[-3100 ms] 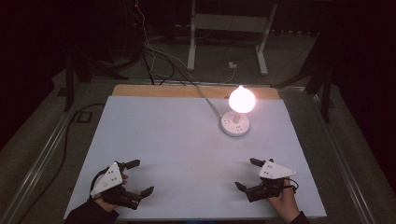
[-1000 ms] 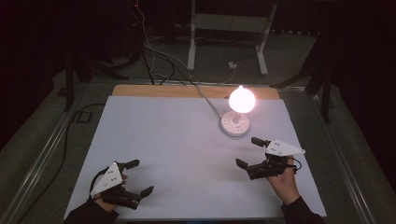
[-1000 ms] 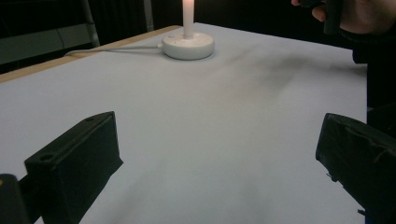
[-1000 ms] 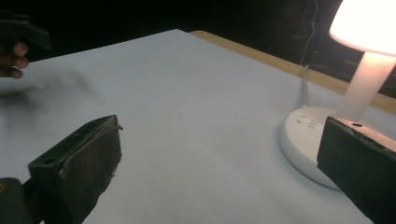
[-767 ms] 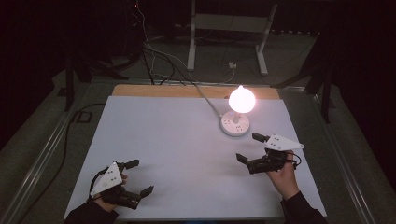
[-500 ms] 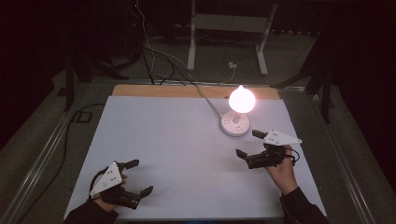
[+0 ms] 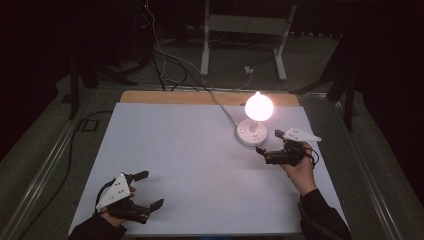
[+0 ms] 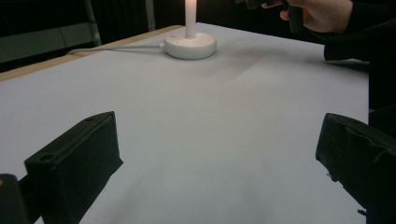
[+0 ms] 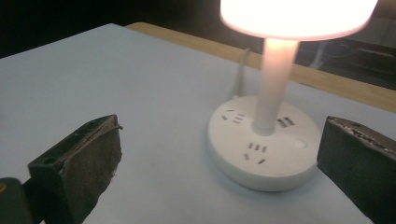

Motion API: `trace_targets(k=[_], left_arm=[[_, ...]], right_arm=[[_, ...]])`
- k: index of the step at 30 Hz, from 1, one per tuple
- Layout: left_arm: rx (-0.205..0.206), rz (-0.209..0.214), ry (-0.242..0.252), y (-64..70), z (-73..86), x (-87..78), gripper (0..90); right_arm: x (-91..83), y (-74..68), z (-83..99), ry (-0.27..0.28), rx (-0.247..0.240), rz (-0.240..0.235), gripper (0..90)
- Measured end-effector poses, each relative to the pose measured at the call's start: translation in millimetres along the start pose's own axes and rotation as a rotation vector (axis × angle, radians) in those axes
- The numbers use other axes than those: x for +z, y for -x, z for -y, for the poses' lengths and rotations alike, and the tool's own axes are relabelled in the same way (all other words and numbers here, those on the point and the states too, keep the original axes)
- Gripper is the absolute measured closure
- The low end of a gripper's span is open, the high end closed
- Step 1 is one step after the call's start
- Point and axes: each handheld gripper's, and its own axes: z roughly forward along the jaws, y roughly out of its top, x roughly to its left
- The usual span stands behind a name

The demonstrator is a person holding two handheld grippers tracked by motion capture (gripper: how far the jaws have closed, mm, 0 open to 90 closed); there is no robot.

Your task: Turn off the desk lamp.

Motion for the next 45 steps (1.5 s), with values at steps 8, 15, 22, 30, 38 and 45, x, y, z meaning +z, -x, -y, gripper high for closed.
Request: trace_targets(k=[8, 15, 22, 30, 38, 45], left_arm=[[-0.003, 0.001, 0.002, 0.1, 0.0, 0.0, 0.4], [-0.001, -0.002, 0.000, -0.1, 0.2, 0.0, 0.4], [0.002, -0.002, -0.003, 0.0, 0.4, 0.5, 0.4], [-0.005, -0.001, 0.003, -0.4, 0.2, 0.0, 0.4], [-0.017, -0.001, 0.007, -1.1, 0.2, -0.4, 0.4], [-0.019, -0.003, 0.007, -1.1, 0.4, -0.2, 0.4]], right_arm=[[10.9, 13.9, 0.0, 0.009, 0.019, 0.060, 0.0], [24.3, 24.8, 2.6, -0.014, 0.024, 0.116, 6.7], [35.6, 35.6, 3.2, -0.029, 0.074, 0.157, 26.3], [49.9, 43.9, 1.5, -0.042, 0.114, 0.204, 45.5], [57.3, 46.3, 2.1, -0.061, 0.144, 0.223, 60.7], [66.7, 50.3, 5.6, -0.099, 0.144, 0.219, 75.6]])
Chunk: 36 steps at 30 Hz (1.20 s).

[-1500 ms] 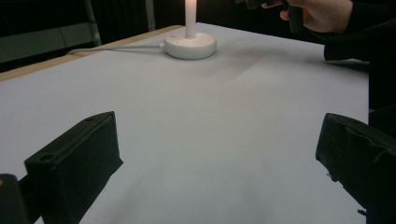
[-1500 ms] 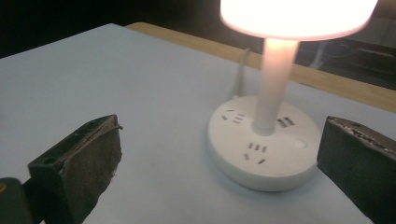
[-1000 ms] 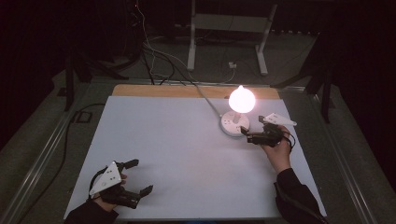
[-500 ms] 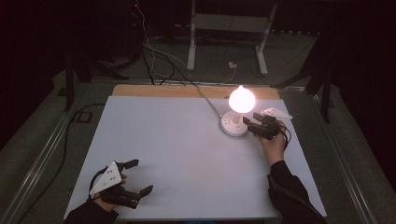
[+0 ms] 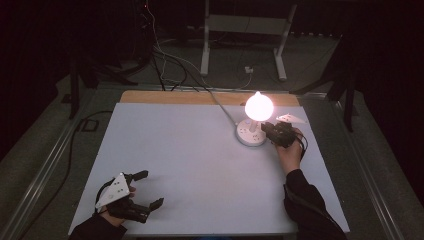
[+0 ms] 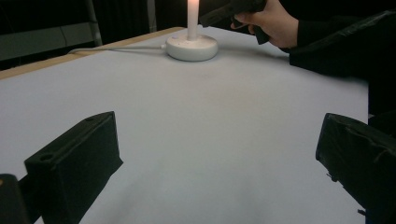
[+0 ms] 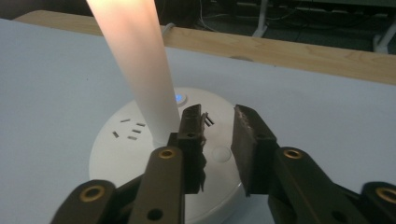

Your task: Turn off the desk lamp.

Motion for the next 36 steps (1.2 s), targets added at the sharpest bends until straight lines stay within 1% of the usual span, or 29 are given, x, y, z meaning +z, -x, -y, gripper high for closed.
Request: trace_targets(k=[1, 2, 3, 5, 6, 10, 13, 16, 22, 26, 27, 31, 33, 36], left_arm=[[0.000, -0.001, 0.000, 0.0, 0.0, -0.1, 0.4], [0.000, -0.001, 0.004, -0.4, -0.2, -0.4, 0.4], [-0.004, 0.000, 0.010, -0.5, -0.4, -0.5, 0.4], [-0.005, 0.000, 0.009, -0.9, -0.3, -0.6, 0.4], [-0.003, -0.002, 0.006, -0.8, -0.1, -0.6, 0.4], [-0.005, 0.000, 0.008, -0.9, -0.3, -0.5, 0.4], [-0.005, -0.001, 0.002, -0.8, 0.1, -0.1, 0.4], [-0.005, -0.001, 0.006, -0.9, -0.2, -0.3, 0.4], [-0.004, -0.001, 0.005, -0.8, -0.1, -0.4, 0.4], [-0.001, -0.001, 0.004, -0.8, -0.2, -0.5, 0.4], [-0.001, -0.001, 0.004, -0.7, -0.2, -0.4, 0.4], [-0.002, -0.001, 0.001, -0.5, 0.0, -0.3, 0.4], [-0.003, -0.001, 0.005, -0.9, -0.2, -0.3, 0.4], [-0.003, 0.000, -0.006, -0.7, 0.4, 0.3, 0.4]], right_arm=[[0.0, 0.0, 0.0, 0.000, 0.000, 0.000, 75.6], [2.0, 0.8, 0.6, -0.003, 0.008, 0.009, 79.9], [2.0, 0.8, 0.6, -0.003, 0.008, 0.009, 79.9], [4.2, 2.6, 1.5, -0.009, 0.036, 0.005, 83.4], [5.6, 2.8, 2.6, -0.010, 0.037, 0.018, 86.7], [7.1, 1.8, 2.9, -0.017, 0.037, 0.023, 89.1], [9.1, 1.7, 3.7, -0.022, 0.044, 0.020, 89.4], [11.7, 1.4, 5.0, -0.031, 0.037, 0.023, 89.4], [14.4, 3.1, 7.5, -0.037, 0.039, 0.027, 89.4], [14.7, 4.5, 8.5, -0.037, 0.051, 0.023, 89.4], [14.8, 3.5, 8.5, -0.036, 0.037, 0.029, 89.3], [14.6, 2.9, 8.4, -0.037, 0.037, 0.031, 89.3], [14.6, 2.4, 8.4, -0.036, 0.028, 0.033, 89.4], [14.6, 1.7, 8.8, -0.037, 0.016, 0.041, 89.4]])
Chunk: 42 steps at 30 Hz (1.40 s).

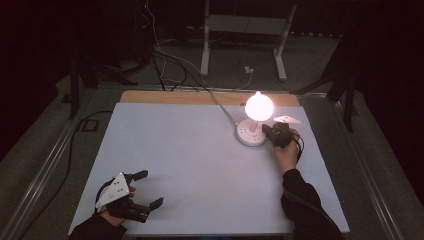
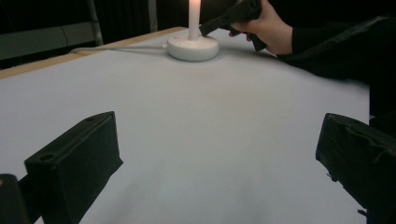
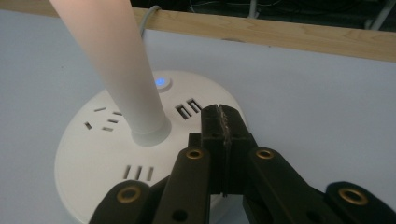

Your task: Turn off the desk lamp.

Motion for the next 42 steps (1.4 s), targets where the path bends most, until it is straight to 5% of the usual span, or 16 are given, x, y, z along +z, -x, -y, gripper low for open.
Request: trace_targets(k=[12, 22, 42], left_arm=[[-0.001, 0.000, 0.004, 0.4, -0.3, -0.3, 0.4], [-0.002, 0.001, 0.006, 0.4, -0.5, -0.5, 0.4], [-0.005, 0.003, 0.002, 0.2, -0.4, -0.4, 0.4]], right_arm=[[-1.5, -2.3, 0.3, 0.004, -0.010, 0.033, 89.5], [-21.4, -1.1, -16.2, 0.097, 0.034, -0.016, 89.5], [-4.4, -1.7, -2.2, 0.024, 0.034, 0.017, 89.5]])
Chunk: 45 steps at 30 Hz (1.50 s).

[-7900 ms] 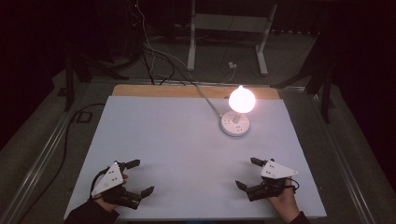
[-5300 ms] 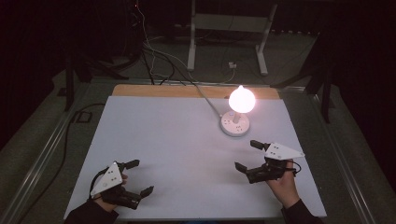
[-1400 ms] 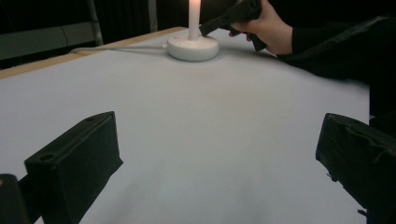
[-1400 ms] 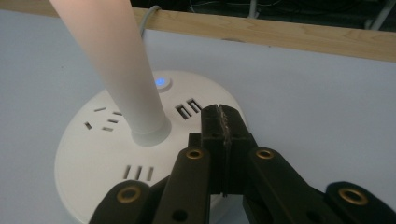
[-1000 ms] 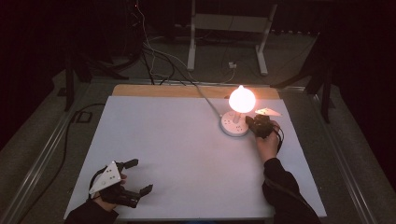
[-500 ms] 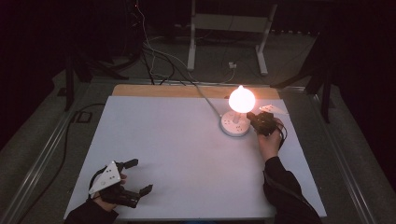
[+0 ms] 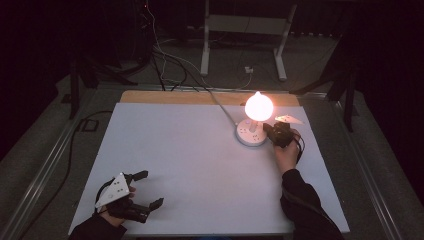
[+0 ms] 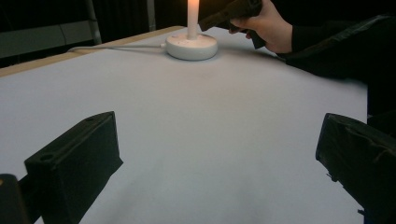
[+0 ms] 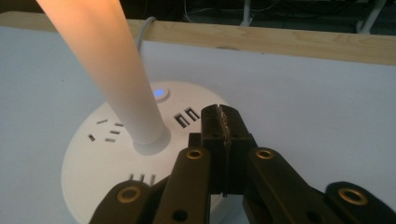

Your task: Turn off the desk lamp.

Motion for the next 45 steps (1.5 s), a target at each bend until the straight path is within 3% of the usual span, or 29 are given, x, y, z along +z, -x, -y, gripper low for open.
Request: trace_targets(k=[9, 18, 23, 28, 35, 45], left_arm=[[-0.006, 0.000, 0.003, -0.6, -0.2, -0.1, 0.4], [-0.006, 0.001, 0.003, -0.6, -0.2, 0.0, 0.4], [-0.007, 0.001, 0.002, -0.6, -0.1, 0.2, 0.4], [-0.010, 0.000, 0.004, -1.2, 0.1, 0.0, 0.5], [-0.007, 0.000, 0.002, -0.3, -0.1, -0.1, 0.4], [-0.006, -0.001, 0.002, -0.6, 0.0, -0.1, 0.4]], right_arm=[[3.6, -1.0, 2.6, -0.023, -0.011, 0.000, 89.4], [3.9, -2.0, 4.7, -0.012, -0.039, 0.014, 89.6], [3.6, -1.9, 2.8, -0.023, -0.019, 0.017, 89.6], [-8.6, 0.4, -10.0, 0.037, 0.017, -0.003, 89.5], [-18.2, -1.0, -18.0, 0.083, 0.014, -0.006, 89.5], [-8.2, -4.3, -9.6, 0.040, -0.005, -0.004, 89.5]])
